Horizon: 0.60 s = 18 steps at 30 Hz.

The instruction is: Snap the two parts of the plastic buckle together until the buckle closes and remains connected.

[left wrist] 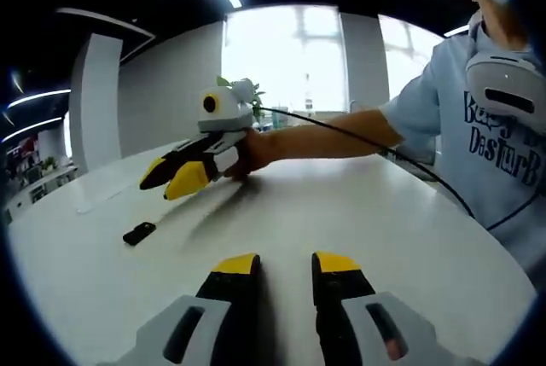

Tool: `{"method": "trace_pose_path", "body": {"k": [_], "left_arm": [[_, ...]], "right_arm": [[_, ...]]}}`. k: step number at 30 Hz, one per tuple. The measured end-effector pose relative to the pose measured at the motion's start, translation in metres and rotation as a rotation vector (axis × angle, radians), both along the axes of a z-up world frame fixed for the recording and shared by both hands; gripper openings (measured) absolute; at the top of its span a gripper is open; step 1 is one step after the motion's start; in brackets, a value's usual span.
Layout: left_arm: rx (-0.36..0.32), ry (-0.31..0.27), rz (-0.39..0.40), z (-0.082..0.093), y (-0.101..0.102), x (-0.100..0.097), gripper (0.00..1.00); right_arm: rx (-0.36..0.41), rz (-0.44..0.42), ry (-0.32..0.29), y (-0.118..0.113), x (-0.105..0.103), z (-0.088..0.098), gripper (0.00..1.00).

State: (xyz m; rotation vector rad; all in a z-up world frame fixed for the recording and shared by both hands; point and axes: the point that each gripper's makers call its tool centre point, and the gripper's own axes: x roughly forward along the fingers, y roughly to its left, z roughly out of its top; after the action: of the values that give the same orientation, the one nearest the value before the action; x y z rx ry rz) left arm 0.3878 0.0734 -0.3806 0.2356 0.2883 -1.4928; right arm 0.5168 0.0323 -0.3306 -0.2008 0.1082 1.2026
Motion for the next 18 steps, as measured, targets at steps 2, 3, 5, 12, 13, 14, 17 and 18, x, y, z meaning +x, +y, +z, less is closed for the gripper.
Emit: {"method": "trace_pose_path", "body": {"k": [2,3,5,12,13,14,17,18], "left_arm": [[0.001,0.004,0.001,0.000,0.001,0.001,0.23],[0.002,0.006,0.002,0.000,0.001,0.001,0.23],[0.004,0.008,0.003,0.000,0.001,0.001,0.23],[-0.038,0.016,0.041,0.010,0.005,0.008,0.23],[-0.055,0.020,0.047,0.014,0.005,0.009,0.23],[-0.063,0.023,0.049,0.016,0.007,0.010,0.23],[-0.100,0.032,0.074,0.025,0.010,0.014,0.23],[-0.114,0.032,0.083,0.028,0.011,0.016,0.23]], "right_arm": [[0.007,-0.009,-0.009,-0.005,-0.004,0.006,0.34],[0.015,-0.013,-0.016,-0.007,-0.006,0.009,0.34],[0.019,-0.022,-0.022,-0.007,-0.014,0.013,0.36],[0.045,-0.056,-0.051,-0.006,-0.043,0.029,0.40],[0.052,-0.061,-0.052,-0.006,-0.048,0.031,0.40],[0.065,-0.073,-0.057,-0.006,-0.052,0.034,0.41],[0.109,-0.115,-0.050,-0.008,-0.062,0.039,0.43],[0.123,-0.136,-0.043,-0.010,-0.065,0.040,0.44]]}}
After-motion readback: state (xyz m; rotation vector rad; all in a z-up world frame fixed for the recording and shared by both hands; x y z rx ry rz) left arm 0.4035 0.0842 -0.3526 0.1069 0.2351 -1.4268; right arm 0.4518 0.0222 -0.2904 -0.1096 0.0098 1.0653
